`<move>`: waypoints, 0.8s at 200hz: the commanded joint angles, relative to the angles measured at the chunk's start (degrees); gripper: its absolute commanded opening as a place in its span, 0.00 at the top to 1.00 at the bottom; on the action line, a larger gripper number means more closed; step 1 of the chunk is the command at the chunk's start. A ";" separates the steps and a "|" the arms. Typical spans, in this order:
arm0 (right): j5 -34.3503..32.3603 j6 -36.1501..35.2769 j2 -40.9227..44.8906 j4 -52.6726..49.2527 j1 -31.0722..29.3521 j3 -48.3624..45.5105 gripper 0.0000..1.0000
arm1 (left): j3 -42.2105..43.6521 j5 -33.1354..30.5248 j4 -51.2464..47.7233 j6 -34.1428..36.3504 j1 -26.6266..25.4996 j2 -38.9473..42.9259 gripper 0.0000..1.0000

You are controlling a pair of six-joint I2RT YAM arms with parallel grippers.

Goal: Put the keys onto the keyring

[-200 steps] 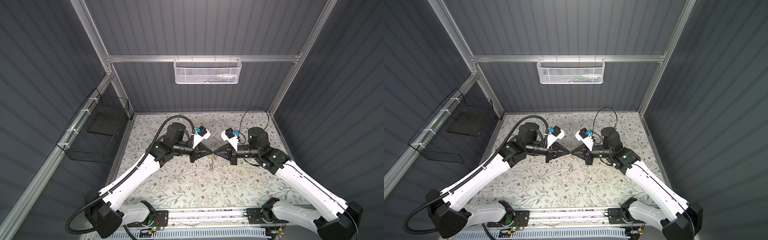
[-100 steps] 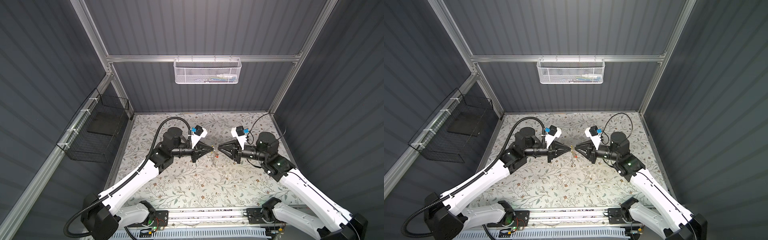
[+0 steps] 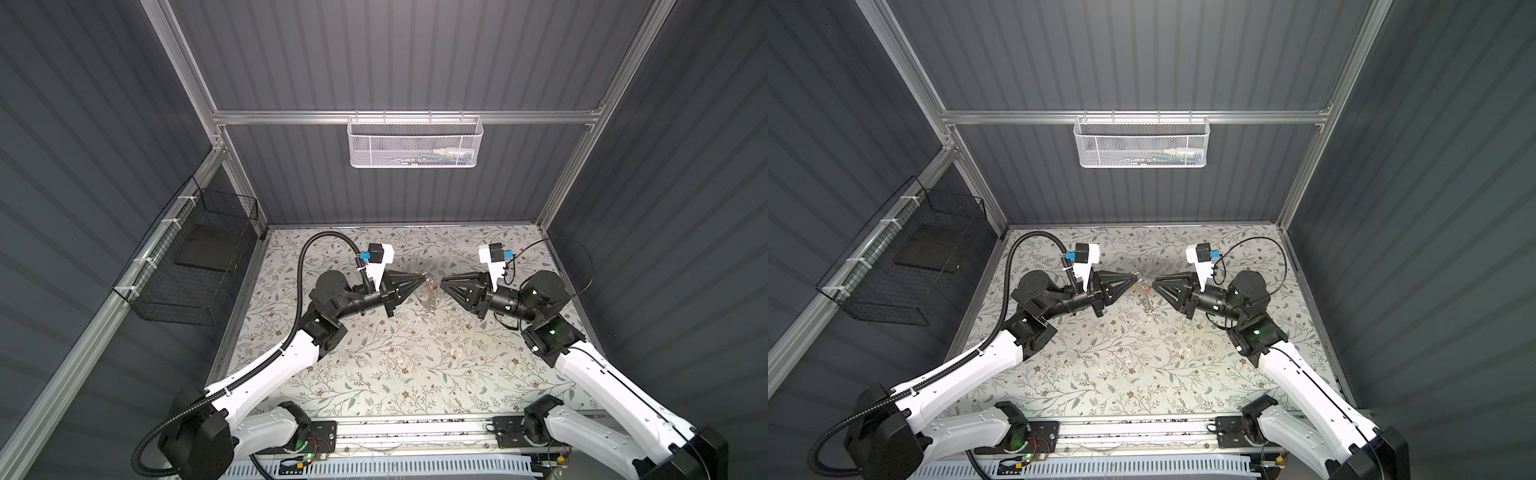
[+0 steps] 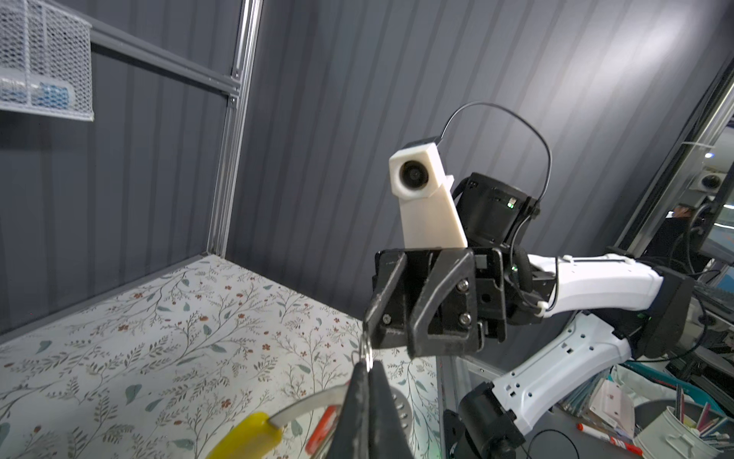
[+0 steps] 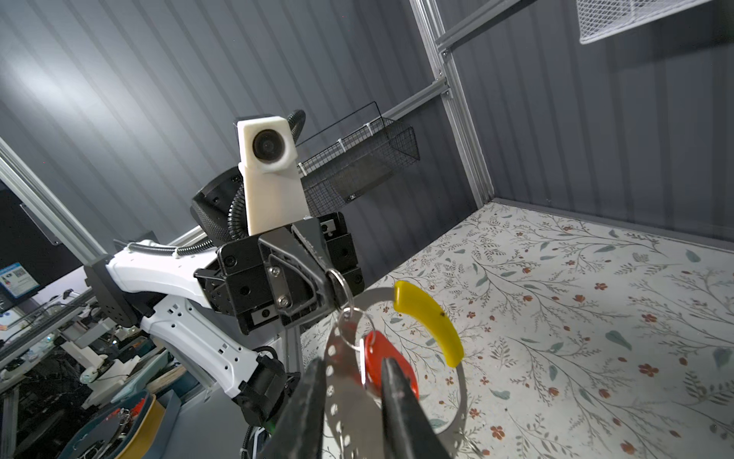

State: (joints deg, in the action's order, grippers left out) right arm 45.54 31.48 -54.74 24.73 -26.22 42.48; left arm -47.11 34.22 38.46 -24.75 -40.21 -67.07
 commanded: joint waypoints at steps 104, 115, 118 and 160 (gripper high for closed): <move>6.08 11.25 -6.25 15.42 0.12 1.65 0.78 | -0.91 2.69 7.33 -4.16 -0.30 -1.58 1.00; 6.71 11.32 -6.56 15.46 0.18 1.89 0.79 | -1.03 2.87 7.33 -4.16 -0.31 -1.81 1.00; 6.91 11.32 -6.67 15.44 0.20 2.03 0.80 | -1.01 2.95 7.33 -4.16 -0.31 -1.89 1.00; 8.48 12.11 -7.81 16.22 0.11 2.52 0.89 | -1.32 3.27 7.16 -4.25 -0.31 -2.10 1.00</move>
State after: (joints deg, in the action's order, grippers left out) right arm 51.90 42.85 -62.04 38.39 -26.22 43.20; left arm -47.13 36.23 44.21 -28.36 -40.21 -69.14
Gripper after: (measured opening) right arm 0.154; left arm 0.045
